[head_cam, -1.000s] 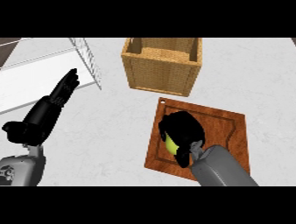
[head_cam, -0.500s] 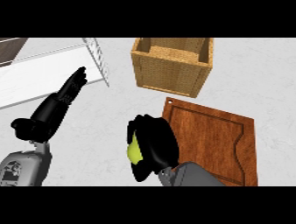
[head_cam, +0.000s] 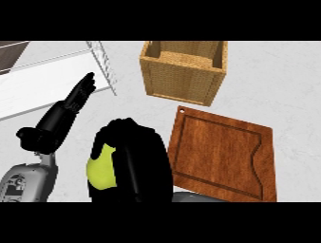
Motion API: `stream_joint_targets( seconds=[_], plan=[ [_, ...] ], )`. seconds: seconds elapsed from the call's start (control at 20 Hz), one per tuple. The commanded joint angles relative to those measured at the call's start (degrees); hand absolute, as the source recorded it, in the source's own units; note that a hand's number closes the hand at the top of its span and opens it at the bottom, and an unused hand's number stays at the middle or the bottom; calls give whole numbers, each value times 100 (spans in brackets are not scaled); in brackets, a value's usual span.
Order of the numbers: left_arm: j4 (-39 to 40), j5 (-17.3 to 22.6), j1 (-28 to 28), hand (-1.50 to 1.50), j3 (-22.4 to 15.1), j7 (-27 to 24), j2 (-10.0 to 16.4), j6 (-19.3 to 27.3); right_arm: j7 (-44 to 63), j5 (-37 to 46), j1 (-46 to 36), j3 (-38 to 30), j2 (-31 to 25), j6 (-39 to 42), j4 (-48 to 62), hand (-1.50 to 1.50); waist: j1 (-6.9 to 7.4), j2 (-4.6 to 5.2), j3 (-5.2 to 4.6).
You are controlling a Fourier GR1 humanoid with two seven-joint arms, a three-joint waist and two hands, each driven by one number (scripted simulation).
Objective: Pick the pear from the cutting board and place it in the basket
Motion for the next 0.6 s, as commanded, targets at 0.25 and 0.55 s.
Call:
stream_joint_targets(
  seconds=[0.25, 0.55],
  plan=[
    [-35, 164, 143, 0, 244, 17, 185, -119, 1851, 99, -1933, -453, 20, -141, 512, 150, -141, -3, -9],
    [64, -81, -31, 0, 46, 24, -45, 120, 2065, -130, -2844, -965, 20, -72, 1327, 150, -159, 19, -6]
  ],
)
